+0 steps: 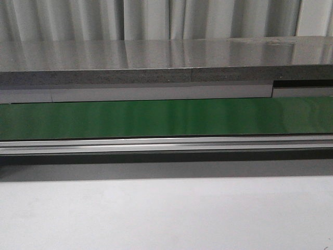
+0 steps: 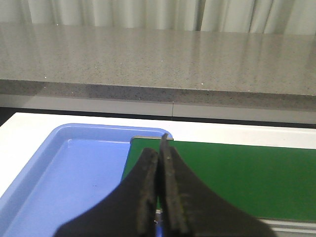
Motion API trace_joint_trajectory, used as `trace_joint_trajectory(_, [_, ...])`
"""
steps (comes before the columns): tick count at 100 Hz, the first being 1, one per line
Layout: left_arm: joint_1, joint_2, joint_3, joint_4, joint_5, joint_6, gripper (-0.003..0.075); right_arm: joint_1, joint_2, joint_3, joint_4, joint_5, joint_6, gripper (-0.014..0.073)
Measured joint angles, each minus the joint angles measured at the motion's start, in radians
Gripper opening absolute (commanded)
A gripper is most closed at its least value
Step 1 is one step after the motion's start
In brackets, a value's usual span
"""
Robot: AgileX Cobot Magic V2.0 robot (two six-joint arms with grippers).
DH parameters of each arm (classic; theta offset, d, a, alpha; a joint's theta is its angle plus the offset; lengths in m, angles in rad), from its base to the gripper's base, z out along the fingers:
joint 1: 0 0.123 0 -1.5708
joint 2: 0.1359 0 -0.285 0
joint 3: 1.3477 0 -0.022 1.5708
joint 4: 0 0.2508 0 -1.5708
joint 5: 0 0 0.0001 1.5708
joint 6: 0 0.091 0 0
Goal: Move button from left to right
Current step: 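Lift the button with the right gripper and move it over the green tray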
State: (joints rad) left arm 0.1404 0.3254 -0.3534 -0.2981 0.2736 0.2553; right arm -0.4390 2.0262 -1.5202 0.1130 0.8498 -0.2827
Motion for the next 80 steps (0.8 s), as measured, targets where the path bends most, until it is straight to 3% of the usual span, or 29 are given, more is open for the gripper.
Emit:
trace_joint_trajectory(11, [0.000, 0.000, 0.000, 0.000, 0.000, 0.000, -0.0020, 0.000, 0.000, 0.000, 0.000, -0.004, 0.000, 0.0513])
trace_joint_trajectory(62, [0.000, 0.000, 0.000, 0.000, 0.000, 0.000, -0.0020, 0.000, -0.009, -0.047, -0.019, -0.008, 0.011, 0.0510])
trace_joint_trajectory(80, [0.000, 0.000, 0.000, 0.000, 0.000, 0.000, -0.0020, 0.008, -0.064, -0.059, 0.037, -0.021, 0.011, 0.0510])
